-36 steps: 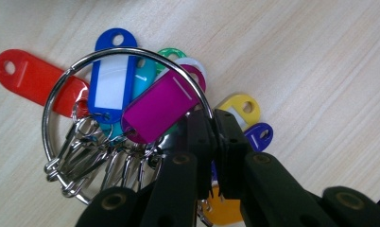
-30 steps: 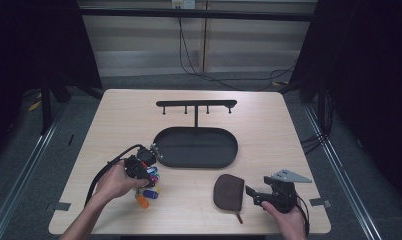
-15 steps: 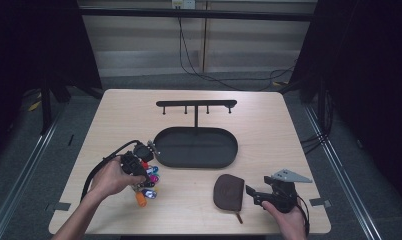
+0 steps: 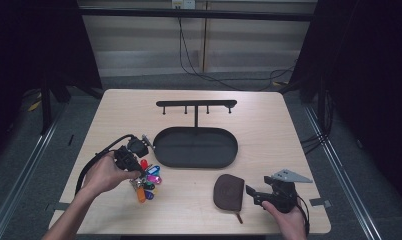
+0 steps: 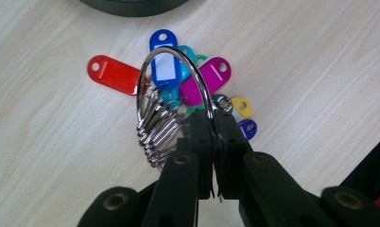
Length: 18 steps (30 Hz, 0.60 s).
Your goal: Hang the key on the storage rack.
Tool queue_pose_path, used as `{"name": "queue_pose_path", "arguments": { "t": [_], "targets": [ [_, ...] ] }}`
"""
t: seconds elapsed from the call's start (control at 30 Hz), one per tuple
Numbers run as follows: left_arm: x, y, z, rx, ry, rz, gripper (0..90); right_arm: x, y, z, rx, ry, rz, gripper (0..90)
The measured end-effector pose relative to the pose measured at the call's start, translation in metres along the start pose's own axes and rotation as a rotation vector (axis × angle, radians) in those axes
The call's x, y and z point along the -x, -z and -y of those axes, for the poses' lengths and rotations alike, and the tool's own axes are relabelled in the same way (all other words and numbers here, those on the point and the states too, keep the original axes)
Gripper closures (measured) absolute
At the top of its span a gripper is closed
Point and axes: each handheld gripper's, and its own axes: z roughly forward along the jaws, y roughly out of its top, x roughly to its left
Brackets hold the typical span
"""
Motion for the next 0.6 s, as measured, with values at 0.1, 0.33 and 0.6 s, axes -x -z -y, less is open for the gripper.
{"name": "queue_pose_path", "arguments": {
  "t": [0.1,0.33,0.6],
  "targets": [
    [0.0,0.003,0.0,-0.003,-0.004,-0.007,87.7,0.0,0.0,0.0,0.0,0.001,0.0,20.1],
    [0.0,0.009,-0.002,0.003,-0.004,-0.017,87.9,0.0,0.0,0.0,-0.002,-0.005,-0.002,20.1],
    [0.001,0.021,-0.002,0.023,-0.006,-0.026,87.9,0.0,0.0,0.0,-0.002,-0.007,0.0,20.1]
  ]
}}
